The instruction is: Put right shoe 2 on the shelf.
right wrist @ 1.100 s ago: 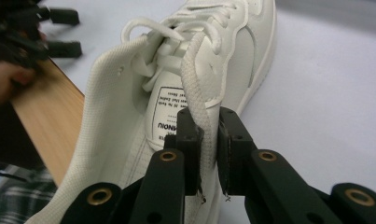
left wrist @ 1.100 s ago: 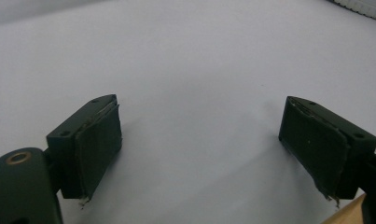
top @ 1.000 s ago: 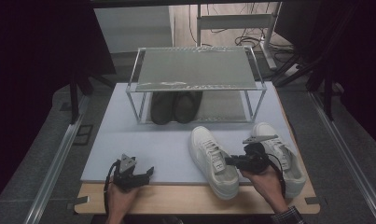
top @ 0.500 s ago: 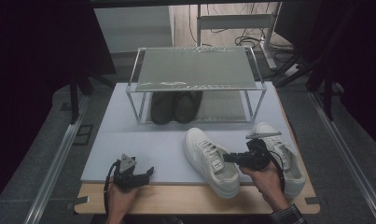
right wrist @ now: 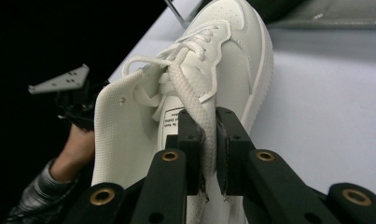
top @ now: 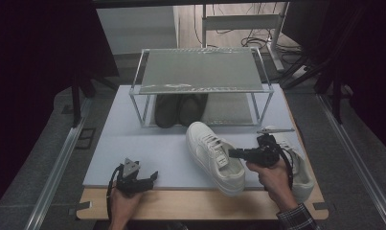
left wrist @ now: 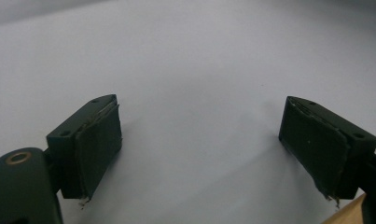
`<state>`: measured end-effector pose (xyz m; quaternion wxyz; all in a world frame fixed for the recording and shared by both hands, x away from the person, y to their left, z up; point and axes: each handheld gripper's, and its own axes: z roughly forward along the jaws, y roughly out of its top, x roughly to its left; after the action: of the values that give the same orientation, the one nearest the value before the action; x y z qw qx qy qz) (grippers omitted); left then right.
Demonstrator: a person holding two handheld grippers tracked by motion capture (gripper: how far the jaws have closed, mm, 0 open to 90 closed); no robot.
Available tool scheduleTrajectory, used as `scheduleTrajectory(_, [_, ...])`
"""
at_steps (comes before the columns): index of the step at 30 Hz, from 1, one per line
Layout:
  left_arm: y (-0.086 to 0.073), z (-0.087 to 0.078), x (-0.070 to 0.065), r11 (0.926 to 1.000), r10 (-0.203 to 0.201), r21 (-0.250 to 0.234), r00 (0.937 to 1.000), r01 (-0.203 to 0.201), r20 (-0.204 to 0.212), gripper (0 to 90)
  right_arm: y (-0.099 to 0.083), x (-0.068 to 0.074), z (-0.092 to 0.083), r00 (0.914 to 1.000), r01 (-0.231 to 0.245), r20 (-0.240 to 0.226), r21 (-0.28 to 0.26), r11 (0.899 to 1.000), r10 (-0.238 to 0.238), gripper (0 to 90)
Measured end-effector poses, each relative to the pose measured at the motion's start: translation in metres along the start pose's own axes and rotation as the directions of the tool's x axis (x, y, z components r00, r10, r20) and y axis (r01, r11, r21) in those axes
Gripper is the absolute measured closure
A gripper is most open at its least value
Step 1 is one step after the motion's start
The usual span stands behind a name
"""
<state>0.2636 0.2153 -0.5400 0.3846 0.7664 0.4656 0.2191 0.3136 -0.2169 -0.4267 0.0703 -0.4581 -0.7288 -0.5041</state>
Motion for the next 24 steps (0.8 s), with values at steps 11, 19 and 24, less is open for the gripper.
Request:
scheduleTrajectory(11, [0.000, 0.000, 0.000, 1.0000, 0.003, 0.000, 1.0000, -0.003, 0.000, 12.6, 0.020, 0.008, -0.004, 0.9971, -0.033, -0.070, -0.048, 0.998, 0.030, 81.5])
scheduleTrajectory(19, [0.000, 0.000, 0.000, 1.0000, 0.004, 0.000, 1.0000, -0.004, 0.000, 12.6, 0.036, 0.015, -0.009, 0.9949, -0.049, -0.092, -0.075, 0.996, 0.042, 81.7])
scheduleTrajectory(24, [0.000, 0.000, 0.000, 1.0000, 0.004, 0.000, 1.0000, -0.004, 0.000, 12.6, 0.045, 0.020, -0.012, 0.9939, -0.052, -0.102, -0.082, 0.995, 0.043, 81.7])
